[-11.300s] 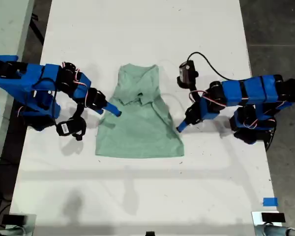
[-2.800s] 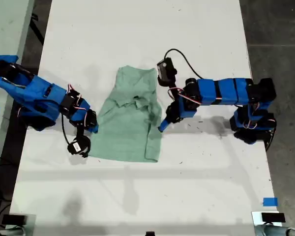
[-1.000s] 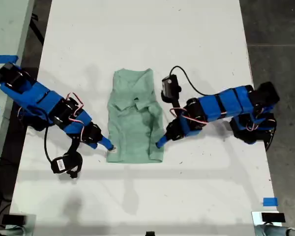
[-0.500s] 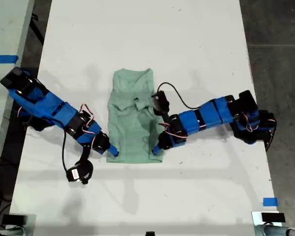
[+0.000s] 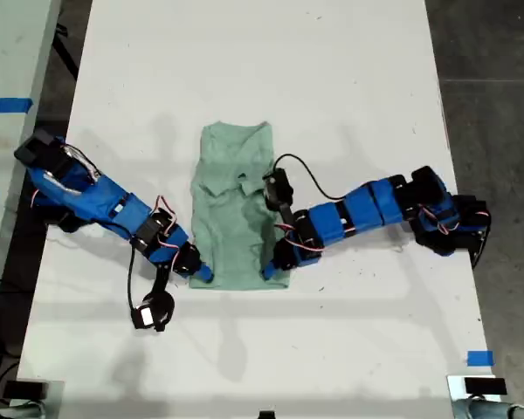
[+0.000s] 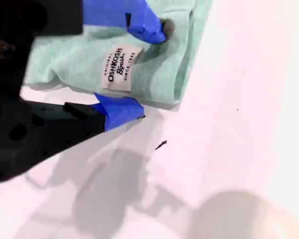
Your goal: Fold tshirt
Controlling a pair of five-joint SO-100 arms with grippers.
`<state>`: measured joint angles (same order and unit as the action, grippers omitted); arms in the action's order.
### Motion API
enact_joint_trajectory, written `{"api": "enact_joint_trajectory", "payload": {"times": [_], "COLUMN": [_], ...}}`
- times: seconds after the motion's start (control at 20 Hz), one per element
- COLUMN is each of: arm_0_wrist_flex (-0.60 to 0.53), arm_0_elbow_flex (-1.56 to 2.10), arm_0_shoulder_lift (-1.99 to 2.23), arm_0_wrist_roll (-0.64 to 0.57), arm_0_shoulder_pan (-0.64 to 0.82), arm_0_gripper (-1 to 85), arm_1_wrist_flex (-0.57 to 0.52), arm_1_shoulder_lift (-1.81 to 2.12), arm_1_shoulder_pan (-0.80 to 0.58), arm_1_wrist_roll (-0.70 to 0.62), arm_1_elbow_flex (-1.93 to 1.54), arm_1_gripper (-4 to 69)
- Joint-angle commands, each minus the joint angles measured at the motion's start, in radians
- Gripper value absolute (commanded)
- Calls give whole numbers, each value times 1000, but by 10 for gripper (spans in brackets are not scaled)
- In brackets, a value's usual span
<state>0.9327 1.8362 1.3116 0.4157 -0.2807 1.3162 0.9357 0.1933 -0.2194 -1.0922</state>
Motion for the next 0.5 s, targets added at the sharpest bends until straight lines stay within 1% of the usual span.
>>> {"api": "enact_joint_trajectory", "payload": {"times": [0.0,0.05,0.1,0.15,0.2,0.25,0.3,0.45], "arm_0_wrist_flex": [-63,-67,-84,-132,-161,-172,-147,-124], "arm_0_elbow_flex": [-20,-20,-15,0,3,-18,-54,-95], "arm_0_shoulder_lift": [-25,-25,-26,-29,-40,-63,-97,-127], "arm_0_wrist_roll": [11,14,-6,-41,-69,-120,-124,-149], "arm_0_shoulder_pan": [-2,-3,-9,-11,-14,-12,-8,-12], "arm_0_gripper": [187,183,154,104,50,1,1,1], "arm_1_wrist_flex": [-26,-35,-51,-66,-77,-78,-80,-101], "arm_1_shoulder_lift": [-9,-21,-34,-48,-55,-64,-74,-77], "arm_1_shoulder_pan": [15,18,23,28,29,32,35,49], "arm_1_wrist_roll": [-5,-9,-17,-20,-18,-12,-12,-26], "arm_1_elbow_flex": [81,86,86,86,87,95,103,110], "arm_1_gripper": [345,332,294,235,128,52,3,-5]}}
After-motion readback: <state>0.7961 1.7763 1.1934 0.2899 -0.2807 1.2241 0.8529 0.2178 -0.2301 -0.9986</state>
